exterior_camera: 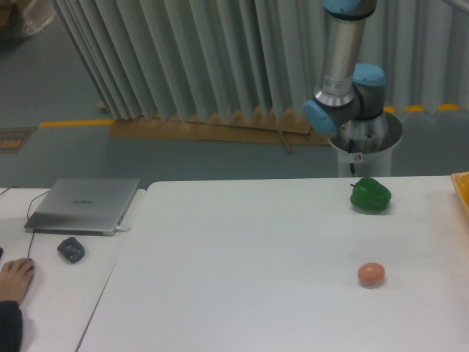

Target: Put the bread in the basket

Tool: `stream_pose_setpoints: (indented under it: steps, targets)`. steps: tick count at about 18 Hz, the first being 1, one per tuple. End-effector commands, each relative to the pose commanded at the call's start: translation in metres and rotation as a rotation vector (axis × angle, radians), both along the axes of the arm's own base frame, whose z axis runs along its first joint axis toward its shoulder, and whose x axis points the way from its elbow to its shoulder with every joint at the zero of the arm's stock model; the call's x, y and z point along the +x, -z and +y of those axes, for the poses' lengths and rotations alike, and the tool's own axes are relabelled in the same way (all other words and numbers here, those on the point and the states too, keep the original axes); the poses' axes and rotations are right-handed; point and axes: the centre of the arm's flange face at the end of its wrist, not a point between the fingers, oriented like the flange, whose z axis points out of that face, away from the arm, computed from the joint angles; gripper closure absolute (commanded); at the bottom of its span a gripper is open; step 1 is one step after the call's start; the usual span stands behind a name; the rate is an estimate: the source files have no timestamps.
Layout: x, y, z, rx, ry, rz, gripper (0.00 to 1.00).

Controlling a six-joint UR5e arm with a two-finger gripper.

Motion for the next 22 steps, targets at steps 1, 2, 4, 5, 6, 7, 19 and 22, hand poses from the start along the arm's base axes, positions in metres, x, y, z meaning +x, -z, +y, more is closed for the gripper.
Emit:
stream_pose_setpoints:
  steps: [1,2,4,5,6,7,19,22]
  targets:
    - [0.001,-0.001,0.001,0.0,0.0,0.002,0.0]
    - [0.003,-0.003,0.005,0.002,0.004,0.005,0.0]
    - [0.009,-0.01,0.02,0.007,-0.041,0.024,0.0]
    - [0.011,-0.01,0.025,0.015,-0.05,0.022,0.0]
    - [0.011,-0.01,0.026,0.025,-0.053,0.019,0.0]
    - [0.012,-0.01,0.027,0.041,-0.055,0.014,0.0]
    - [0.014,-0.019,0.038,0.067,-0.044,0.059,0.0]
    - [0.016,-0.02,0.043,0.075,-0.078,0.06,0.0]
